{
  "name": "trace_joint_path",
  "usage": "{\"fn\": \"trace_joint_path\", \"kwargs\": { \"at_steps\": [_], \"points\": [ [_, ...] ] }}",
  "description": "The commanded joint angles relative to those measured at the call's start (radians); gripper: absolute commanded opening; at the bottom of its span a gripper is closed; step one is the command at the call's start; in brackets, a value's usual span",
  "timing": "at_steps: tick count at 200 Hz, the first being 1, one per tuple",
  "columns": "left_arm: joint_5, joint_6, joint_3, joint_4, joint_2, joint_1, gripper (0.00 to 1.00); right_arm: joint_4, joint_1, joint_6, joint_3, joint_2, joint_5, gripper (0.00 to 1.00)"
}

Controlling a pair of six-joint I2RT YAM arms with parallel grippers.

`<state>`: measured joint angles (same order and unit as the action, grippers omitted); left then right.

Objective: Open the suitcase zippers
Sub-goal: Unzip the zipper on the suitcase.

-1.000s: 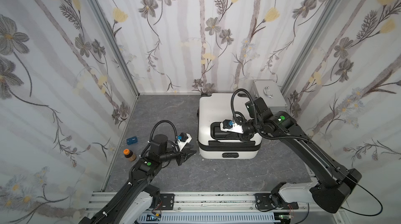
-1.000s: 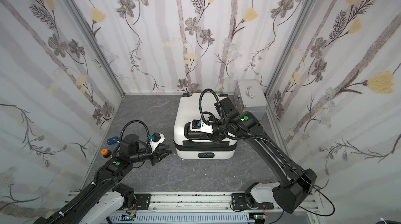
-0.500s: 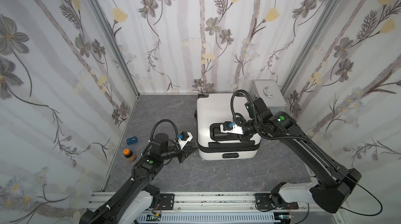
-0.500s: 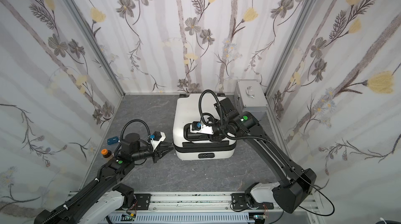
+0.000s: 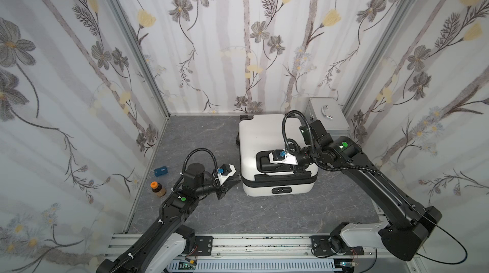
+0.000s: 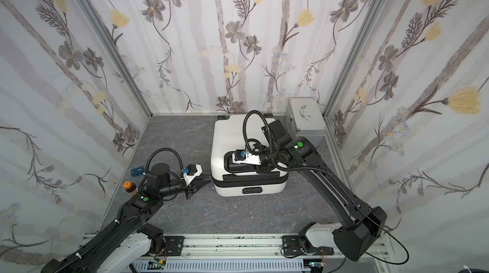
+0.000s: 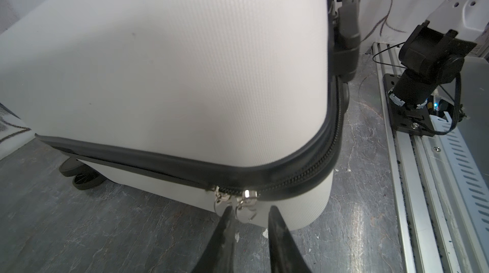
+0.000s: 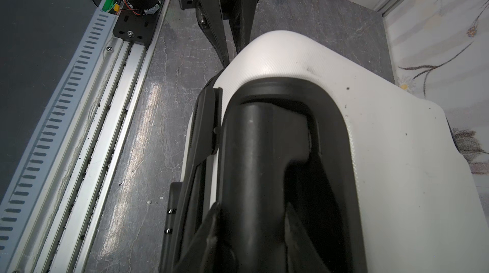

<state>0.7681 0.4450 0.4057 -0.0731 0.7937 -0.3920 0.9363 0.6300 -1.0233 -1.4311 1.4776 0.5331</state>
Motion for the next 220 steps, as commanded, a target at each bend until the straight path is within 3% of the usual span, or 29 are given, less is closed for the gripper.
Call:
{"fn": "trace_joint_path", "kwargs": {
  "at_steps": [1,36,114,220],
  "points": [
    [0.031,0.121,0.013,0.045,-0.015,0.001,0.26,-0.146,0.001,-0.128,-0.007,-0.018,0.102,0.00],
    [0.094,0.149,0.002,0.063,-0.024,-0.011,0.25,-0.140,-0.001,-0.138,-0.003,-0.021,0.098,0.00],
    [0.018,0.105,0.022,0.060,0.050,-0.053,0.25,-0.143,-0.003,-0.143,-0.003,-0.028,0.113,0.00],
    [-0.052,0.073,-0.022,-0.014,-0.025,-0.053,0.30,-0.143,-0.003,-0.143,0.000,-0.030,0.117,0.00]
  ]
}}
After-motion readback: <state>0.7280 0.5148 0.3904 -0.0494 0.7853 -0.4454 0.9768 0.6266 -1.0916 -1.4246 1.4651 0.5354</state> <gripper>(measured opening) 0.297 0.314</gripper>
